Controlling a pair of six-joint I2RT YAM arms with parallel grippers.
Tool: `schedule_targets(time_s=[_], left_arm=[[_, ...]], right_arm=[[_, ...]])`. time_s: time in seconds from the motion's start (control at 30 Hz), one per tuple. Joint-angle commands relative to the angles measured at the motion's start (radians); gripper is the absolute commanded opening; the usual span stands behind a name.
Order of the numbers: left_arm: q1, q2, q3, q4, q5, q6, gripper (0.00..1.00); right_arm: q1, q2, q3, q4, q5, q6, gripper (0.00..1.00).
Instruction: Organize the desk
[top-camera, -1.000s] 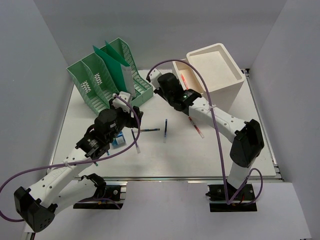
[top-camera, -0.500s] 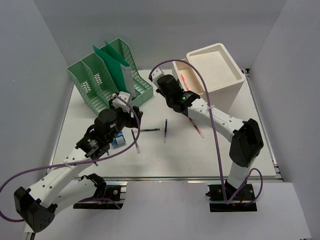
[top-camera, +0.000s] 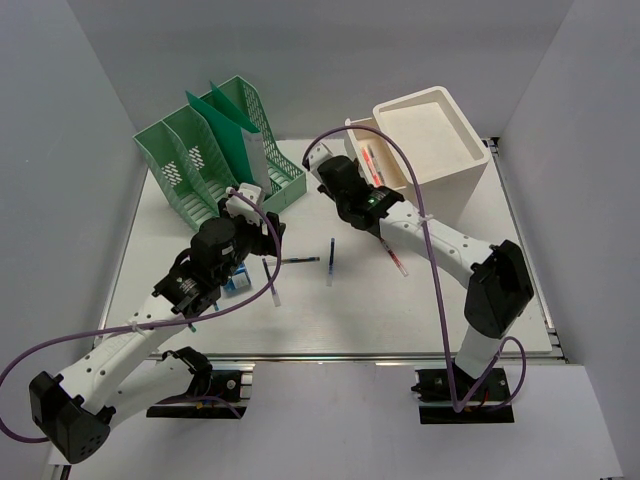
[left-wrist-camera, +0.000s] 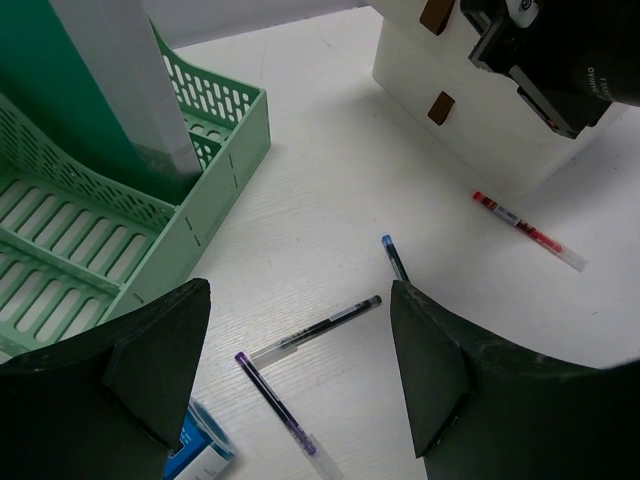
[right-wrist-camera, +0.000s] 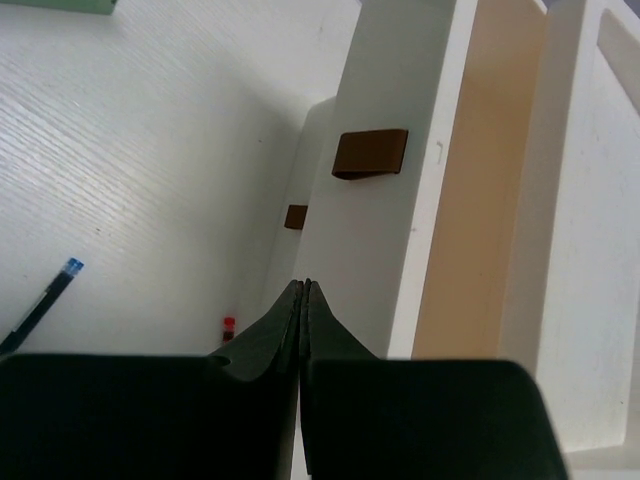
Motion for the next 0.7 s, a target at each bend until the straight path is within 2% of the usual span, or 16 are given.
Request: schedule_targets(time_s=[0.0, 0.37, 0.67], left_arm=[[0.002, -0.008, -0.003, 0.009, -0.016, 0.009, 0.82], [0.002, -0.027, -0.004, 0.012, -0.013, 0.009, 0.83], [0.002, -0.028, -0.004, 0.012, -0.016, 0.005, 0.83]], right_arm=[[-0.005, -0.014, 0.001, 0.036, 0.085, -0.02, 0.0], [-0.023, 0.039, -0.011, 0.111, 0.234, -0.136, 0.0], [-0.071, 0.078, -0.012, 0.151, 0.271, -0.198, 0.0]])
